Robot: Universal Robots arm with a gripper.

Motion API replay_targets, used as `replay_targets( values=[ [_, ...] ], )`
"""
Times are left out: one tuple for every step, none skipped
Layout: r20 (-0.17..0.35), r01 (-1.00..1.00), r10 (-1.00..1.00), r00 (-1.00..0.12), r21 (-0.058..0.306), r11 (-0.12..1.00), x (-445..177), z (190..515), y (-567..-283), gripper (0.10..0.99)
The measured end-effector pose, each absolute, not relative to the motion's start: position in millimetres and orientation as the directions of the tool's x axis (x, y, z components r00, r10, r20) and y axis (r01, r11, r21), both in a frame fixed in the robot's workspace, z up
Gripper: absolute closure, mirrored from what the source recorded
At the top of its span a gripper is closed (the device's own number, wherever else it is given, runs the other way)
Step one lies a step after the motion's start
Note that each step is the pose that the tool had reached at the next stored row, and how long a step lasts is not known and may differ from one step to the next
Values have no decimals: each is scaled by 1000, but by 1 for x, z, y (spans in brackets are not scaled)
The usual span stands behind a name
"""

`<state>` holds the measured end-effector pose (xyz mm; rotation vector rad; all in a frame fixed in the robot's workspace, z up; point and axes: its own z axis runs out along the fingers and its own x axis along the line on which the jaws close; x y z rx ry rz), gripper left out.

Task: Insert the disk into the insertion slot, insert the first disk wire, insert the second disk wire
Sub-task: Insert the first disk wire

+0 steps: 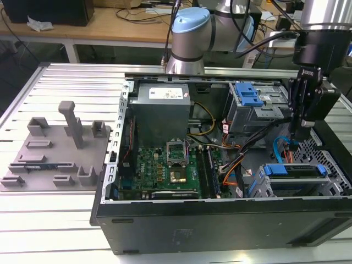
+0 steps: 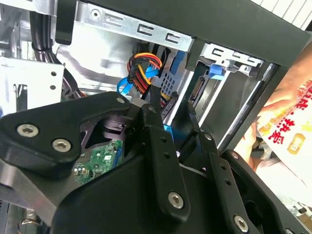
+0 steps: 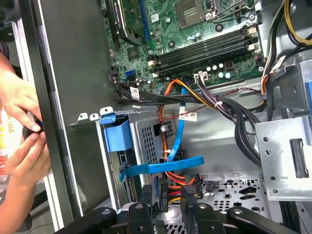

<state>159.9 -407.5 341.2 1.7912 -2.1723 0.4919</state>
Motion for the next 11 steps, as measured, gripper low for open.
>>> replay_targets(
  values=[
    [425, -982, -885, -190, -81, 172, 160, 341, -407, 718],
    [427, -982, -884, -190, -82, 172, 160, 340, -407, 718],
    [428, -982, -884, -190, -82, 172, 159, 340, -407, 718],
    [429, -982, -883, -190, -82, 171, 159, 340, -407, 718],
    [430, -982, -882, -190, -82, 171, 159, 339, -407, 718],
    [435, -982, -881, -188, -83, 169, 159, 339, -406, 718],
    [438, -983, -880, -185, -84, 165, 158, 338, -404, 718],
    [442, -983, -878, -181, -85, 160, 158, 338, -401, 718],
    [446, -984, -877, -178, -85, 156, 158, 337, -399, 718],
    [448, -985, -877, -175, -86, 153, 158, 336, -398, 718],
    [448, -985, -877, -175, -86, 152, 158, 335, -398, 808]
  ],
)
